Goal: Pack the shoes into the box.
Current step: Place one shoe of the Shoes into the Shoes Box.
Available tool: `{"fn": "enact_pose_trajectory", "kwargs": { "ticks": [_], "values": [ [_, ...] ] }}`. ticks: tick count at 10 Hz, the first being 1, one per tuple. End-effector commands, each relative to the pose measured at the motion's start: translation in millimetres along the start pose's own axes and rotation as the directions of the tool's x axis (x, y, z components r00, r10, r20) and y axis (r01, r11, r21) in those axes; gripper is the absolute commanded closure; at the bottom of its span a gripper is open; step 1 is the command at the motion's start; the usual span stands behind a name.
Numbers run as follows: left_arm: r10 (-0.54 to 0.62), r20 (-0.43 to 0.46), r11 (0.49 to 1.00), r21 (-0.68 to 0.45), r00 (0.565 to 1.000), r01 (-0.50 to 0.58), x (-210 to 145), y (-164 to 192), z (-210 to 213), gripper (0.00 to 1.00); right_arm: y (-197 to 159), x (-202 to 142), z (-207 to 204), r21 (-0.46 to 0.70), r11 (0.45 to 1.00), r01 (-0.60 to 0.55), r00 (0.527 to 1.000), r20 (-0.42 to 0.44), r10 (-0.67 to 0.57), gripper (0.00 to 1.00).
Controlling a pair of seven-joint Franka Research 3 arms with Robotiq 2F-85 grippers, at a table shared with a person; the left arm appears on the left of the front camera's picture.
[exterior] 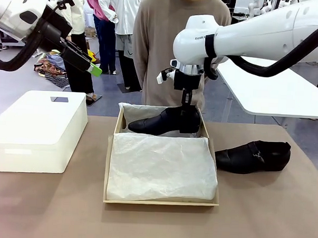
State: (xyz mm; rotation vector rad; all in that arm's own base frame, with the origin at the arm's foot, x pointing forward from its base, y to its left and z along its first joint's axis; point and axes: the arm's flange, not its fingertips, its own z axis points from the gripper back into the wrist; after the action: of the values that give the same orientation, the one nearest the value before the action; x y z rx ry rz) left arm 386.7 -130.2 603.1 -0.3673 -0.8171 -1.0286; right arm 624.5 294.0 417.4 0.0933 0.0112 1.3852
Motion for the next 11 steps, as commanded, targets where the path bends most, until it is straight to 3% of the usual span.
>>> {"fn": "enact_pose_trajectory", "kwargs": {
  "ticks": [1,5,10,11],
  "values": [
    [-0.016,0.017,1.0,-0.014,1.0,0.016,-4,1,-1,0.0,-9,6,-1,-0.03,0.999,-0.014,1.0,0.027,0.015,1.0],
    [-0.016,0.017,1.0,-0.014,1.0,0.016,-4,1,-1,0.0,-19,9,-18,-0.018,1.0,0.021,0.996,0.084,-0.019,1.0],
    [-0.016,0.017,1.0,-0.014,1.0,0.016,-4,1,-1,0.0,-29,7,-34,0.017,1.0,0.025,0.997,0.071,-0.026,1.0],
    [-0.016,0.017,1.0,-0.014,1.0,0.016,-4,1,-1,0.0,-30,6,-35,0.031,0.999,0.021,0.998,0.067,-0.023,0.84]
  ]
}}
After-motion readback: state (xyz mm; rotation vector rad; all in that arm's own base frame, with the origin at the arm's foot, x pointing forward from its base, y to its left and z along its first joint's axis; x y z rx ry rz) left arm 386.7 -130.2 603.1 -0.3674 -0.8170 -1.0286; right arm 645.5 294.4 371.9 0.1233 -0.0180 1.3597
